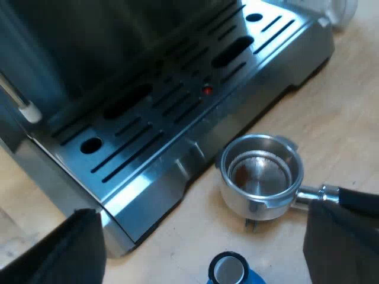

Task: Grind coffee beans and then tamp

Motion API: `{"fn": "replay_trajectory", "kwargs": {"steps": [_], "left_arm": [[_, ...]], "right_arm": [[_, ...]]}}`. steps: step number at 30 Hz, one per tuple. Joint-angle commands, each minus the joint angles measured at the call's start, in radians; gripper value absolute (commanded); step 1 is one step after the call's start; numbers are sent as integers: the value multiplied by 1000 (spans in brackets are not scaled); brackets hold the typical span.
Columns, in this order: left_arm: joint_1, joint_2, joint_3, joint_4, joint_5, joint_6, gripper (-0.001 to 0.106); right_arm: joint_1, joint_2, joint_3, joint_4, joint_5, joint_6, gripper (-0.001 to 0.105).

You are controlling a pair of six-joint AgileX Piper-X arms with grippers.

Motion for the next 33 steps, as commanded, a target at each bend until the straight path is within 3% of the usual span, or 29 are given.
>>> {"fn": "replay_trajectory", "kwargs": {"steps": [1,10,17,23,33], "left_arm": [[1,-33,-40,60,5,-16,70],[1,-42,-172,183,5,-16,70],[1,-42,-267,190,5,-34,70],[1,-42,-311,190,-7,-34,70],[5,-42,-316,144,-136,-34,70]], "right_arm": [[-1,0,-69,82,-51,28,60],[-1,2,-304,453,-121,47,60],[-14,2,-431,585,-121,66,60],[-150,2,-523,760,-215,70,60],[-466,-4,-586,920,-434,65,60]]}}
